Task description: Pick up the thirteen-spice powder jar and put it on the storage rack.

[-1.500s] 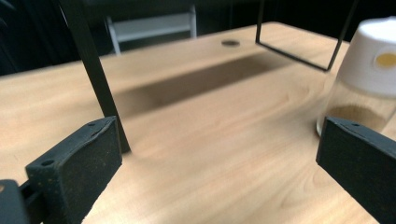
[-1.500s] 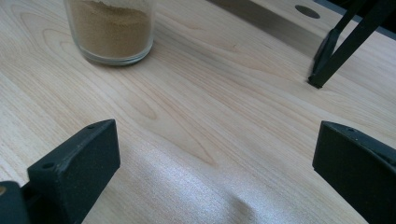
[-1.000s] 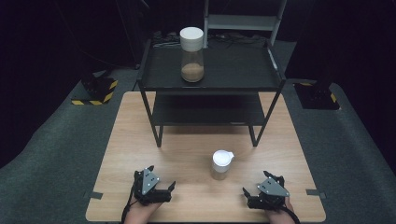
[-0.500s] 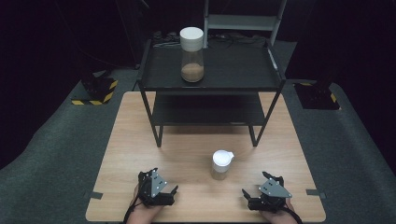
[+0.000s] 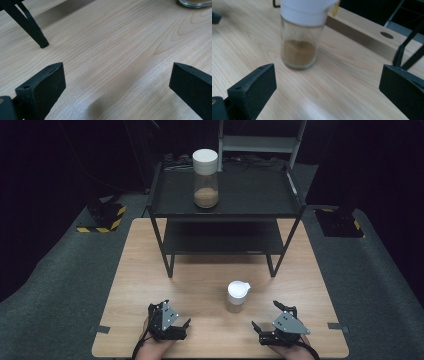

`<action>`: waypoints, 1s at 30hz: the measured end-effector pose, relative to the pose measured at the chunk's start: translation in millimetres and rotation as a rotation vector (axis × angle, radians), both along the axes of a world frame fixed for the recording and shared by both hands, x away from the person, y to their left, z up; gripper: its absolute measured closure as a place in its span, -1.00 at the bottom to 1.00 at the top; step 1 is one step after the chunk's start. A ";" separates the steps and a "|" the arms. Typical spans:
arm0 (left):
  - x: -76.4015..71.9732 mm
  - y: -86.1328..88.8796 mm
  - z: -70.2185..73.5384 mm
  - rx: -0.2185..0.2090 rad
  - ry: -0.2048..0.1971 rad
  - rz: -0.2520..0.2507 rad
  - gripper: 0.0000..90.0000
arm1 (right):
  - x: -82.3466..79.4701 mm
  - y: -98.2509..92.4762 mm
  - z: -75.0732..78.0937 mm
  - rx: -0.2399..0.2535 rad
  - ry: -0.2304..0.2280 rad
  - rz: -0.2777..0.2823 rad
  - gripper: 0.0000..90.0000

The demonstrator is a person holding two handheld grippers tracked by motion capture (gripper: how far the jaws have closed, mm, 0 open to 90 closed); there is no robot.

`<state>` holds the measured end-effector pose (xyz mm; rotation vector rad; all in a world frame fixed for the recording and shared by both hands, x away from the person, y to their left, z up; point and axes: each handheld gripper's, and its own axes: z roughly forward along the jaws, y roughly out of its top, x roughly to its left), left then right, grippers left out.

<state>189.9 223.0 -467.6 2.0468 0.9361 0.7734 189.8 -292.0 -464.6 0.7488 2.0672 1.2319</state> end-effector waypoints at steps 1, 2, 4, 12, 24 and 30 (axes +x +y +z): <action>-0.3 0.0 -0.1 0.001 -0.001 -0.001 -0.98 | 1.4 0.5 0.1 0.011 0.009 0.003 -1.00; -0.3 0.0 0.2 0.003 -0.001 -0.003 -0.98 | 3.5 1.8 0.4 0.015 0.017 0.006 -1.00; -0.3 0.2 0.3 0.003 0.000 -0.004 -0.98 | 5.8 6.3 0.2 0.012 0.017 0.008 -1.00; -0.3 0.7 0.2 0.003 0.000 -0.008 -0.98 | 18.4 19.1 -3.7 0.089 0.051 0.021 -1.00; -0.1 1.1 0.2 0.005 -0.001 -0.015 -0.98 | 25.1 43.3 -6.8 0.154 0.058 -0.020 -1.00; -0.2 1.4 0.2 0.007 -0.002 -0.021 -0.98 | 28.8 52.7 -8.9 0.176 0.056 -0.027 -1.00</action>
